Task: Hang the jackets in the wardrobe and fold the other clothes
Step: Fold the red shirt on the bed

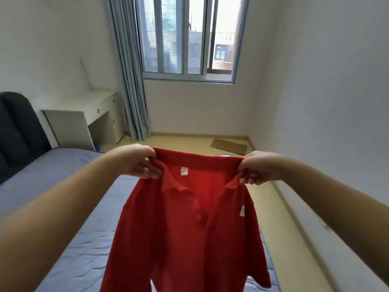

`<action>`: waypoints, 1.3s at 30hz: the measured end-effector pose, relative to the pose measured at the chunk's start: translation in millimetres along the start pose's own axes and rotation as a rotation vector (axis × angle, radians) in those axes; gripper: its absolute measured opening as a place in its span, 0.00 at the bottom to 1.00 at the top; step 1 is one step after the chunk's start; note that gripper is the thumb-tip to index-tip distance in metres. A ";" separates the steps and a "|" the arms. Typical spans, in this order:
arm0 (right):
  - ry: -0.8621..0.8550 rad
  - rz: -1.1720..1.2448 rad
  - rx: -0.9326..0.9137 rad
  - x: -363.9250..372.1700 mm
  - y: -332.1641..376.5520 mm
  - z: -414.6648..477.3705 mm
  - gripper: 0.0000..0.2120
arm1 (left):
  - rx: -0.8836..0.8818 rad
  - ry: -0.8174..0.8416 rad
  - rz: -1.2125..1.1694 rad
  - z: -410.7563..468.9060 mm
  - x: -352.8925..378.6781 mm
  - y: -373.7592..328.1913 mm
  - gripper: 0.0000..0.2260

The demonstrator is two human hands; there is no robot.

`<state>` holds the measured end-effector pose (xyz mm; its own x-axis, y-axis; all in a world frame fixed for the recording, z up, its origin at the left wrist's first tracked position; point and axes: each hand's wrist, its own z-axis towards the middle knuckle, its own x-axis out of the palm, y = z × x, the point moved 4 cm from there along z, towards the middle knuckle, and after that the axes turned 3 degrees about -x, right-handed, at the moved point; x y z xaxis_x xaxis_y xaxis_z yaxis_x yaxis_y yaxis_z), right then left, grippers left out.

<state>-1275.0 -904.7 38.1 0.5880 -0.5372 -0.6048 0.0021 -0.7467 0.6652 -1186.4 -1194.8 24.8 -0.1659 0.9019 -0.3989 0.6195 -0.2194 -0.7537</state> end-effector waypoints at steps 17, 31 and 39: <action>0.169 0.279 0.176 375.0 -369.7 301.3 0.37 | -0.195 -0.076 0.368 301.9 242.0 452.0 0.30; -0.060 -0.982 -0.129 471.3 -528.6 345.5 0.33 | 0.295 -0.156 1.297 351.6 289.6 613.3 0.25; -0.052 -1.079 -0.267 455.4 -538.5 368.3 0.11 | 0.305 -0.123 1.416 377.1 269.9 612.8 0.04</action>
<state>-1306.2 -891.8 -756.8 0.1380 0.3227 -0.9364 0.6697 -0.7270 -0.1518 -1140.9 -1226.1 -741.6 0.3610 -0.1669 -0.9175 0.1353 -0.9641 0.2286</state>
